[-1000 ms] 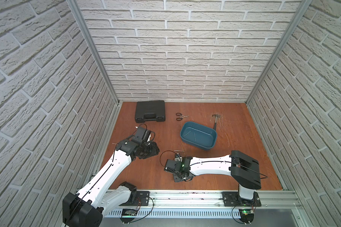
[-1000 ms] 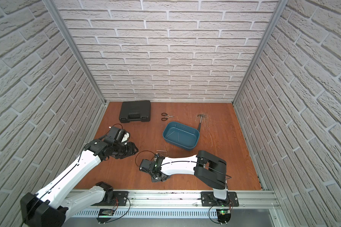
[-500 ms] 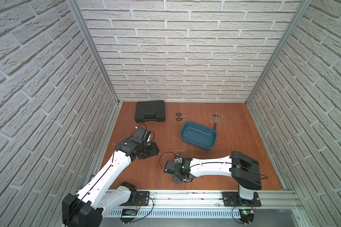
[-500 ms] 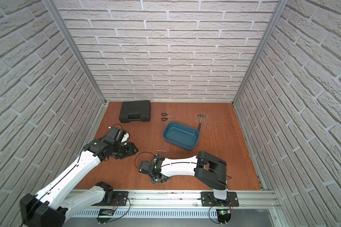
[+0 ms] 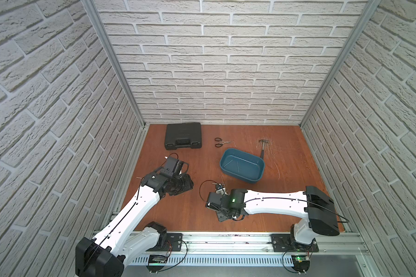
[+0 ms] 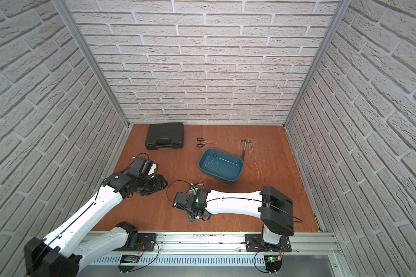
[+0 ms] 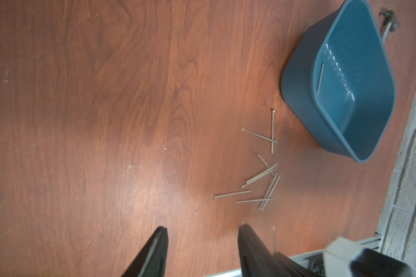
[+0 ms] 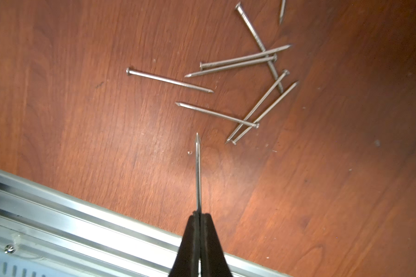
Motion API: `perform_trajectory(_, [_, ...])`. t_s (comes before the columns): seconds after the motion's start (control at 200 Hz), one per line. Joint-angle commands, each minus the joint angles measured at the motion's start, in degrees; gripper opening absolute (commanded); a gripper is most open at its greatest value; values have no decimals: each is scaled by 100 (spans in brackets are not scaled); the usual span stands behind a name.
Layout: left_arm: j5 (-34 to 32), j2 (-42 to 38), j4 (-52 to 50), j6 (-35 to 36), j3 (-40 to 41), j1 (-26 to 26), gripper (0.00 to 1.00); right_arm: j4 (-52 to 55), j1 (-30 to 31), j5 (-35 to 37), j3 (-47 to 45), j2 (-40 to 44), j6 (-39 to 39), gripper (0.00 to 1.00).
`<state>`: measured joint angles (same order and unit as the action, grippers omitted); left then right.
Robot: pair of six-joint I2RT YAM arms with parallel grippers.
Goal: Put the nails on the desktop into the storage box
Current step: Pick up the nail from the center of the board, then place the nail in the storage box.
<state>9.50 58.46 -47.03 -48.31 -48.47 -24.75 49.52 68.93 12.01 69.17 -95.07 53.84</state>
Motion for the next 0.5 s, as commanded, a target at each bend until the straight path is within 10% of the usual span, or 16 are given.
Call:
perform_trajectory(0.0, [8,312,398,-101,-215,-14,51,219,-505,248,266,442,-561,2])
perform_trajectory(0.495, [-17,1644,1219,-412,-778,-773,51,-56,-3455,-923,1529,-394,-2544,2])
